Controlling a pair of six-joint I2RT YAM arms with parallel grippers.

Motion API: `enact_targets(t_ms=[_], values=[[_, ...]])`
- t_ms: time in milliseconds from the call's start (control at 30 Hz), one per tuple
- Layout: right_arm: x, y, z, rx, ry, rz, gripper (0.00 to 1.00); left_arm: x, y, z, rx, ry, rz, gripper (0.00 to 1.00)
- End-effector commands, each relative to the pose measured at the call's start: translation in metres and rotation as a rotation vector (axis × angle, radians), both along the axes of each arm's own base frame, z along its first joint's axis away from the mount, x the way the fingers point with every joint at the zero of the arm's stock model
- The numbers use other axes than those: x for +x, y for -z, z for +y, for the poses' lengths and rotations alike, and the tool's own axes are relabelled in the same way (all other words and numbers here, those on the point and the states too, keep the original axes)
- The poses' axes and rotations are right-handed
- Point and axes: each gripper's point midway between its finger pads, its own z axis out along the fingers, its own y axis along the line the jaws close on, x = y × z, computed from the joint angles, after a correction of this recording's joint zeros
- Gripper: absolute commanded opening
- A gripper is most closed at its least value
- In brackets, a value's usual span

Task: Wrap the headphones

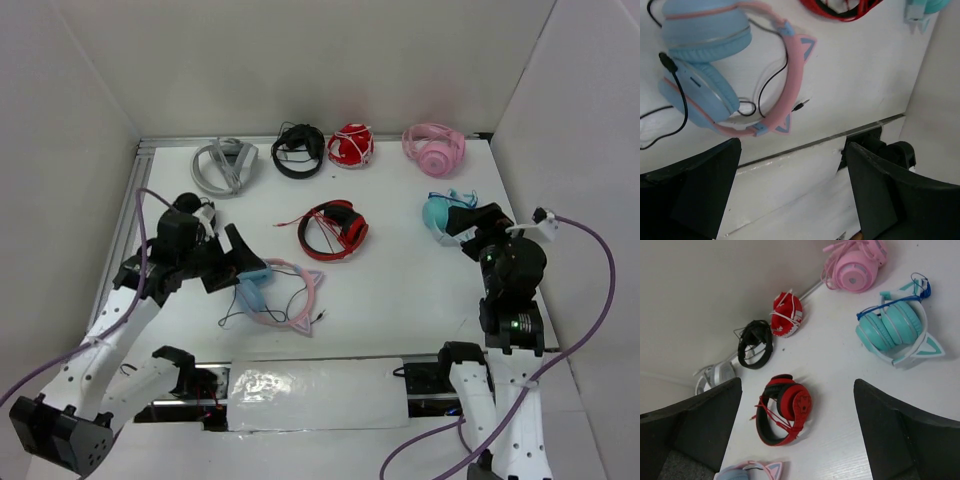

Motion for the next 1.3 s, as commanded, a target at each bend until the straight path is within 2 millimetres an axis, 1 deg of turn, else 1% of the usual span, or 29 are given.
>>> enact_targets(t_ms=[0,33,67,133,167,200,233,267,300,333,367,400,433,467,500,567,667,700,733,767,833,867,900,967,1133,1167,1200,1233,1267], values=[[-0.004,-0.02,-0.004,0.002,0.028,-0.101,1.0,-0.024,0.026,-0.008,-0.016,0.014,0.166,0.99],[-0.003,-0.019,-0.004,0.012,0.03,-0.107,1.0,-0.034,0.038,-0.012,-0.007,0.033,0.21,0.99],[-0.002,-0.021,-0.004,0.012,0.033,-0.124,1.0,-0.04,0.045,-0.016,-0.004,0.036,0.239,0.99],[0.0,-0.014,-0.007,0.014,0.044,-0.111,1.0,-0.05,0.058,-0.028,-0.023,0.042,0.304,0.98],[0.001,-0.013,-0.008,0.004,0.051,-0.109,1.0,-0.064,0.072,-0.039,0.002,0.087,0.356,0.98],[0.003,-0.012,-0.01,-0.006,0.055,-0.098,1.0,-0.071,0.078,-0.046,0.015,0.074,0.405,0.98],[0.003,-0.01,-0.012,-0.013,0.065,-0.09,1.0,-0.078,0.084,-0.052,0.079,0.086,0.41,0.98],[0.004,-0.007,-0.016,-0.015,0.089,-0.063,1.0,-0.087,0.1,-0.048,0.169,0.054,0.497,0.98],[0.005,-0.006,-0.017,-0.02,0.088,-0.056,1.0,-0.092,0.107,-0.048,0.219,0.003,0.552,0.99],[0.005,-0.003,-0.016,-0.031,0.082,-0.039,1.0,-0.1,0.115,-0.044,0.353,-0.019,0.611,0.99],[0.006,0.0,-0.016,-0.032,0.078,-0.022,1.0,-0.102,0.118,-0.043,0.406,-0.09,0.659,0.99],[0.006,0.002,-0.016,-0.032,0.077,-0.015,1.0,-0.101,0.109,-0.049,0.443,-0.111,0.66,0.99],[0.007,0.004,-0.015,-0.032,0.072,-0.008,1.0,-0.104,0.119,-0.043,0.54,-0.171,0.715,0.99],[0.006,0.006,-0.013,-0.043,0.061,-0.009,1.0,-0.111,0.117,-0.031,0.624,-0.256,0.755,0.99],[0.005,0.006,-0.013,-0.049,0.056,-0.014,1.0,-0.108,0.11,-0.038,0.636,-0.26,0.742,0.99],[0.003,0.004,-0.011,-0.057,0.048,-0.044,1.0,-0.108,0.111,-0.037,0.684,-0.301,0.742,0.99],[-0.001,0.0,-0.01,-0.061,0.048,-0.076,1.0,-0.103,0.107,-0.039,0.657,-0.308,0.715,0.99],[-0.002,0.001,-0.01,-0.061,0.046,-0.073,1.0,-0.099,0.109,-0.036,0.64,-0.323,0.716,0.99],[-0.002,0.0,-0.01,-0.061,0.046,-0.073,1.0,-0.095,0.106,-0.035,0.607,-0.329,0.703,0.99],[-0.002,0.001,-0.01,-0.06,0.044,-0.07,1.0,-0.092,0.109,-0.026,0.595,-0.354,0.712,0.99],[-0.001,0.004,-0.01,-0.057,0.047,-0.058,1.0,-0.081,0.106,-0.026,0.522,-0.357,0.674,0.99],[0.0,0.005,-0.01,-0.058,0.046,-0.056,1.0,-0.079,0.11,-0.019,0.51,-0.381,0.683,0.99],[0.0,0.005,-0.01,-0.057,0.046,-0.05,1.0,-0.075,0.108,-0.02,0.47,-0.383,0.659,0.99],[0.002,0.006,-0.007,-0.061,0.037,-0.038,1.0,-0.076,0.115,-0.015,0.464,-0.402,0.659,0.96],[0.005,0.006,-0.004,-0.073,0.041,-0.009,1.0,-0.068,0.131,-0.017,0.457,-0.448,0.658,0.95],[0.005,0.008,0.005,-0.076,0.015,-0.002,1.0,-0.067,0.137,-0.016,0.479,-0.462,0.664,0.94],[0.004,0.006,0.001,-0.081,0.049,-0.005,1.0,-0.064,0.139,-0.017,0.479,-0.48,0.666,0.94],[0.003,0.006,0.001,-0.088,0.057,-0.004,1.0,-0.062,0.141,-0.017,0.486,-0.49,0.667,0.9],[0.002,0.006,0.009,-0.091,0.034,-0.003,1.0,-0.059,0.142,-0.018,0.486,-0.5,0.664,0.88]])
